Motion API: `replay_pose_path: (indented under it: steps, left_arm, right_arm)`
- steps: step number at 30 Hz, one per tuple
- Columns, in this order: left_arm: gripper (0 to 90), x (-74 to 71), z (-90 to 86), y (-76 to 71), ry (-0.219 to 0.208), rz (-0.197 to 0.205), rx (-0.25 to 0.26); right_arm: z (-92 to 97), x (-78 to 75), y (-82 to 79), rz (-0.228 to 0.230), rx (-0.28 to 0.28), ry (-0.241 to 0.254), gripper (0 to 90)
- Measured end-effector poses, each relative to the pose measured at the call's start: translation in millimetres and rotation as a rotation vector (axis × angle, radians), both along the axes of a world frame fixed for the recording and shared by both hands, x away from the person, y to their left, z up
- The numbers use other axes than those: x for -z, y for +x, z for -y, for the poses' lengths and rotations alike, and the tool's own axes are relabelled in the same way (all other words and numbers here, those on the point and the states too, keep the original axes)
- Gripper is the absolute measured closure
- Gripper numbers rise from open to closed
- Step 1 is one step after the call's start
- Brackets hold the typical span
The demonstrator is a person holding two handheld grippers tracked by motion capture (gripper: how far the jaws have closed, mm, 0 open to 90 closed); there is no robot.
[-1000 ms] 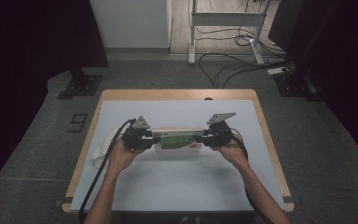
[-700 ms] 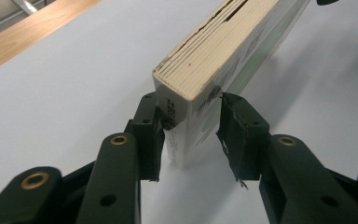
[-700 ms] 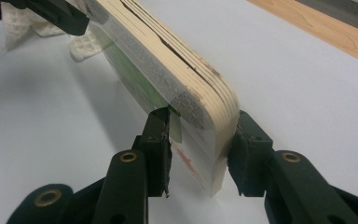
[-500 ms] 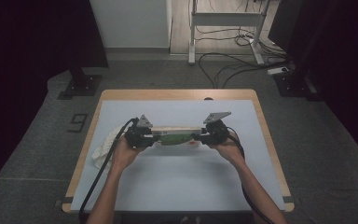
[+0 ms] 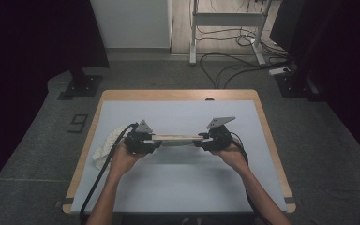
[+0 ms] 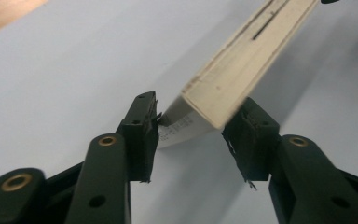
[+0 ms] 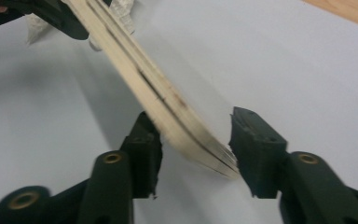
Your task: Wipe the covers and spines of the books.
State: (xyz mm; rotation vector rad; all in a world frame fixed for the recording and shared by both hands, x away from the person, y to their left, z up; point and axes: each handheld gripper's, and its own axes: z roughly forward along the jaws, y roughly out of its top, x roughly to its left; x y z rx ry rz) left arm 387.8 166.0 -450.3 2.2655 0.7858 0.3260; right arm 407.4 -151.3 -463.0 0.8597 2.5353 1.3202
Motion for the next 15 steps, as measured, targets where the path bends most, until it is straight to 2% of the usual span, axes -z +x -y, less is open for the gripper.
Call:
replay_pose_path:
  steps: [7, 12, 15]
  left_arm:
    - [40.1, 9.1, -0.4, -12.4, -0.01, 0.013, -0.002]
    - [34.8, 14.7, -1.2, -19.8, -0.044, -0.004, -0.011]
    - [31.2, 18.8, -0.9, -24.1, -0.05, -0.011, -0.017]
  right_arm:
    - [0.9, 6.5, -12.1, -0.021, -0.002, -0.017, 39.1]
    - [1.4, 13.5, -20.1, -0.03, 0.007, -0.018, 34.9]
    - [1.6, 17.7, -24.9, -0.031, 0.008, -0.018, 33.1]
